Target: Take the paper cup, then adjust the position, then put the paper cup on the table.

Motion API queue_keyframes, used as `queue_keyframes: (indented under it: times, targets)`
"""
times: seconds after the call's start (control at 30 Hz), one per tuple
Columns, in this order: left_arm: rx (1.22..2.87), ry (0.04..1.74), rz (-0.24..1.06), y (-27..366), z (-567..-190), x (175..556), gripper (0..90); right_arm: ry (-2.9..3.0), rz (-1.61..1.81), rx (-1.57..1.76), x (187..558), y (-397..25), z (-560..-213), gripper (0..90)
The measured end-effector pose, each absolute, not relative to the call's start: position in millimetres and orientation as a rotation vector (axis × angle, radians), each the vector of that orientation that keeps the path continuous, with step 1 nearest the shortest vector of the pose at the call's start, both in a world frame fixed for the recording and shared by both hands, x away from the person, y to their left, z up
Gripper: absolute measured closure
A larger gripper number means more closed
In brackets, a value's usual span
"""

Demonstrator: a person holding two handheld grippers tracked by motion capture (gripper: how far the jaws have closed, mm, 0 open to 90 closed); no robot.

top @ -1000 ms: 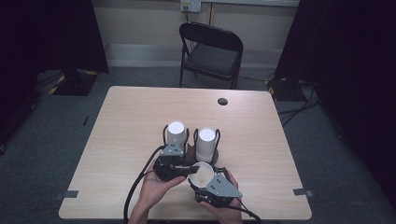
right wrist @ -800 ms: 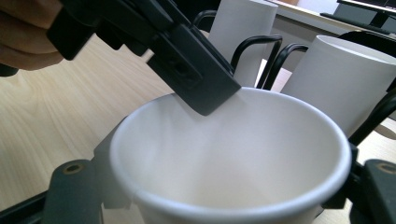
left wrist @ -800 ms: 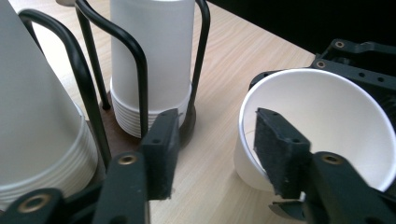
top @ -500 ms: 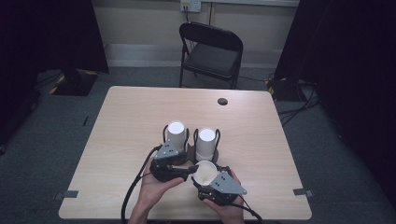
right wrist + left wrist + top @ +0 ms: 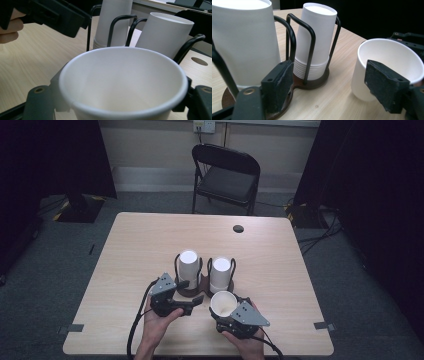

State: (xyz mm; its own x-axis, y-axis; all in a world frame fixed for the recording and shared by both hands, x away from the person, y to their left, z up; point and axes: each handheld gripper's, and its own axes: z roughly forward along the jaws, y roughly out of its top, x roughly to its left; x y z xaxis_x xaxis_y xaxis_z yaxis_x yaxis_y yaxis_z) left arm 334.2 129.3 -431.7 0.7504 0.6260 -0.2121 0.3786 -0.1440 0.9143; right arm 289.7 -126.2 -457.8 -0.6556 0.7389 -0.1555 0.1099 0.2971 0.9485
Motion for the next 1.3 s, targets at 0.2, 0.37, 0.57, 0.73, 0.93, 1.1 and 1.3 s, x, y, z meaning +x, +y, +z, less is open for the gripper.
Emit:
queue_keyframes:
  times: [0.2,0.37,0.57,0.73,0.93,1.1,1.3]
  targets:
    - [1.736,0.782,0.266,136.0,-442.4,327.5,20.4,1.969,1.39,0.828,291.3,-135.8,-456.7,25.9]
    - [1.728,0.798,0.304,144.2,-454.0,321.8,20.2,1.946,1.407,0.876,294.6,-145.2,-454.2,26.0]
    - [1.72,0.853,0.343,155.1,-470.1,317.9,20.2,1.917,1.419,0.926,300.8,-154.3,-451.6,26.2]
    - [1.702,0.898,0.415,159.5,-480.0,313.3,20.4,1.904,1.42,0.952,306.1,-160.5,-449.0,26.2]
    - [1.637,0.948,0.56,159.9,-483.1,306.2,15.1,1.877,1.42,0.979,312.9,-169.0,-445.1,26.3]
    - [1.634,0.972,0.594,160.1,-488.7,305.0,15.2,1.847,1.393,1.023,319.9,-179.1,-438.7,26.2]
    - [1.615,0.982,0.619,159.6,-492.6,301.7,15.4,1.799,1.429,1.075,331.0,-193.2,-433.6,26.2]
